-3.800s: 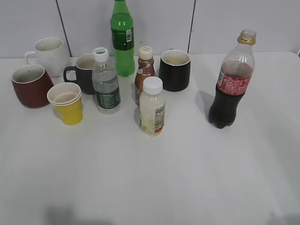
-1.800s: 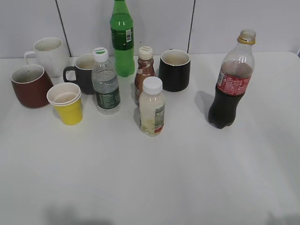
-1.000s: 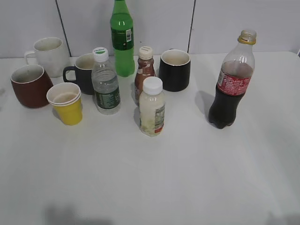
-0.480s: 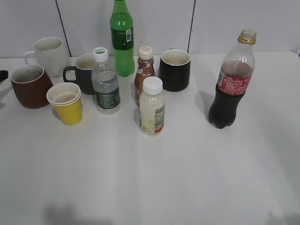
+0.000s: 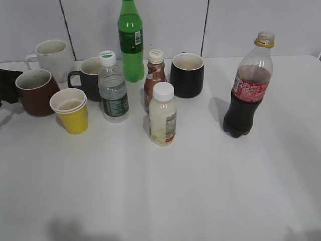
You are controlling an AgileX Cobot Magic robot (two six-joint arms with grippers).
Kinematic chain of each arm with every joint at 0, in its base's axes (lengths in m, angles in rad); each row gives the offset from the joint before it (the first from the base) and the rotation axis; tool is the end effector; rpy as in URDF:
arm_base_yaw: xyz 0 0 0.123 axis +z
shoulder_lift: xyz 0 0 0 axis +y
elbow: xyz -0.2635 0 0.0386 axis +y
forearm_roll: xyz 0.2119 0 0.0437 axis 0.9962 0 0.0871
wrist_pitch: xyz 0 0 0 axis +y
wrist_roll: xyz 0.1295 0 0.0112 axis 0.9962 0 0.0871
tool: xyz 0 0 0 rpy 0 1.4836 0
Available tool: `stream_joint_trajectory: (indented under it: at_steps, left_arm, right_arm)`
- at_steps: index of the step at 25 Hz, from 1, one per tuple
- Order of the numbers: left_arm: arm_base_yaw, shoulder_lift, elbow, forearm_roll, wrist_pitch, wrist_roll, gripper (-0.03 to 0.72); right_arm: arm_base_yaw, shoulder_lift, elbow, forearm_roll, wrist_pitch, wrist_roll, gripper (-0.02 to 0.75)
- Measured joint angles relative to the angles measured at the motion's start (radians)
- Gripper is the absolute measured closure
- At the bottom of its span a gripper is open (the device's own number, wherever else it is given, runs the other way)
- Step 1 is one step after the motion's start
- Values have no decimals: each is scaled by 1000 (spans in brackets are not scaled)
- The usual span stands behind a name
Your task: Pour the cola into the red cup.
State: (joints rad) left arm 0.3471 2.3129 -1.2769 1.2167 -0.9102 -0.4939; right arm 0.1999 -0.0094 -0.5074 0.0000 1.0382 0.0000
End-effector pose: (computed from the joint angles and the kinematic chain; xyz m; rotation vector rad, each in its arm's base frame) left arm 0.4348 0.0550 0.0869 0.6476 1.8156 -0.2911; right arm 0.0163 0.0033 0.2470 -0.2003 1.9973 0.1279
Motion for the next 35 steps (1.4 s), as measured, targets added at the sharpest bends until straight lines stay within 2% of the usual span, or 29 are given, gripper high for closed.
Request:
stream_joint_trajectory:
  at_steps: [5,7,10,20,25,31,33,35]
  left_arm:
    - [-35,0,-13,-20,48,1,438]
    - [-39,6,-20,-21,52,2,498]
    - [-41,12,-20,-26,52,0,629]
    - [-44,-38,0,-9,86,-15,629]
    - [-44,-173,76,-8,148,-17,629]
    - [-44,-333,193,-88,177,-18,629]
    - [-44,-401,238,-129,196,-18,629]
    - [-44,-472,290,-182,217,-18,629]
  right_arm:
    - [0,0,0,0,1,0,148]
    - [0,0,0,0,1,0,148]
    - [0,0,0,0,1,0,148]
    - [0,0,0,37,1,0,148]
    - [0,0,0,97,-1,0,148]
    - [0,22,-5,108,-13,0,148]
    - [0,88,-21,117,-79,-45,148]
    - [0,197,-25,143,-218,-116,148]
